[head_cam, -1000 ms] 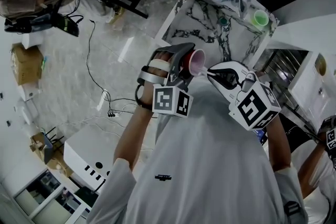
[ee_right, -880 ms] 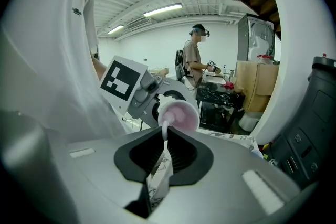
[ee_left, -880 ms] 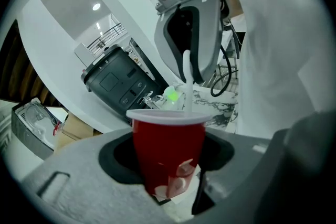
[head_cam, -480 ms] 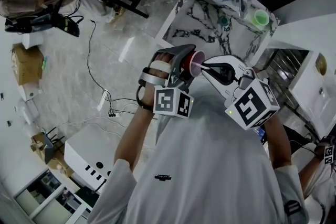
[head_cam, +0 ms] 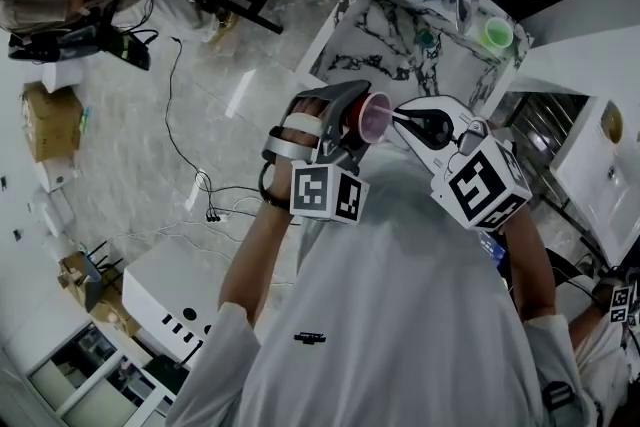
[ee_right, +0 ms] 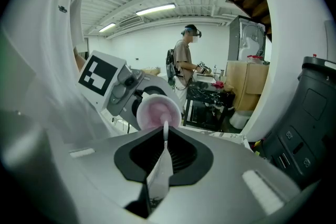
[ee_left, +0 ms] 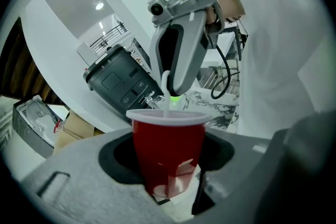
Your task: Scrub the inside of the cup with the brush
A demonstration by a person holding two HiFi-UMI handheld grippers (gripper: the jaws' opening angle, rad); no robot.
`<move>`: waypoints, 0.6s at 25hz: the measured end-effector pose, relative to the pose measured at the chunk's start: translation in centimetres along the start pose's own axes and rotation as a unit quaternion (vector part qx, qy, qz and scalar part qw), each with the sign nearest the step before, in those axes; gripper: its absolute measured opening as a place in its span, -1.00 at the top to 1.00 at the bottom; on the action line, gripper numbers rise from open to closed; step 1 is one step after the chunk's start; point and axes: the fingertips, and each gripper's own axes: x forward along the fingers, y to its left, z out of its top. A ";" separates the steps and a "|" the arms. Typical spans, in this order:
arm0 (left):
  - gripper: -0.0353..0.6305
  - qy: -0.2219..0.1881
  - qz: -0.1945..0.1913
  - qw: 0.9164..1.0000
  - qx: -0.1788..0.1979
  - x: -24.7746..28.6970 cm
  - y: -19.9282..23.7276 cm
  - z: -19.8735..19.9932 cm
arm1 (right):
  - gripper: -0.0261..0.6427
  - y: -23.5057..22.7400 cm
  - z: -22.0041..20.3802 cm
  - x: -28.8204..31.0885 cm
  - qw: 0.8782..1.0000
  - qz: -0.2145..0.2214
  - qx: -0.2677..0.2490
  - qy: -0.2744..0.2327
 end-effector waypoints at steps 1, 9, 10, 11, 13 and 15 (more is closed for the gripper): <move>0.12 0.001 0.000 1.000 0.001 0.0 0.1 -0.1 | 0.84 0.3 -0.3 0.1 1.000 0.003 -0.002 0.007; 0.12 0.006 0.001 1.000 0.005 0.2 0.1 -0.3 | 0.84 2.1 -0.5 0.2 0.999 0.033 -0.017 0.017; 0.12 0.006 0.001 1.000 0.005 0.2 0.0 -0.3 | 0.84 2.2 -0.4 0.1 0.999 0.037 -0.018 0.014; 0.12 0.006 0.001 1.000 0.006 0.2 0.0 -0.2 | 0.84 2.4 -0.2 0.0 0.999 0.041 -0.017 0.010; 0.12 0.006 0.001 1.000 0.008 0.2 0.0 -0.2 | 0.84 2.7 0.3 -0.1 0.999 0.050 -0.015 0.000; 0.12 0.006 0.000 1.000 0.009 0.2 -0.1 -0.1 | 0.84 2.7 0.6 -0.2 0.999 0.051 -0.017 -0.006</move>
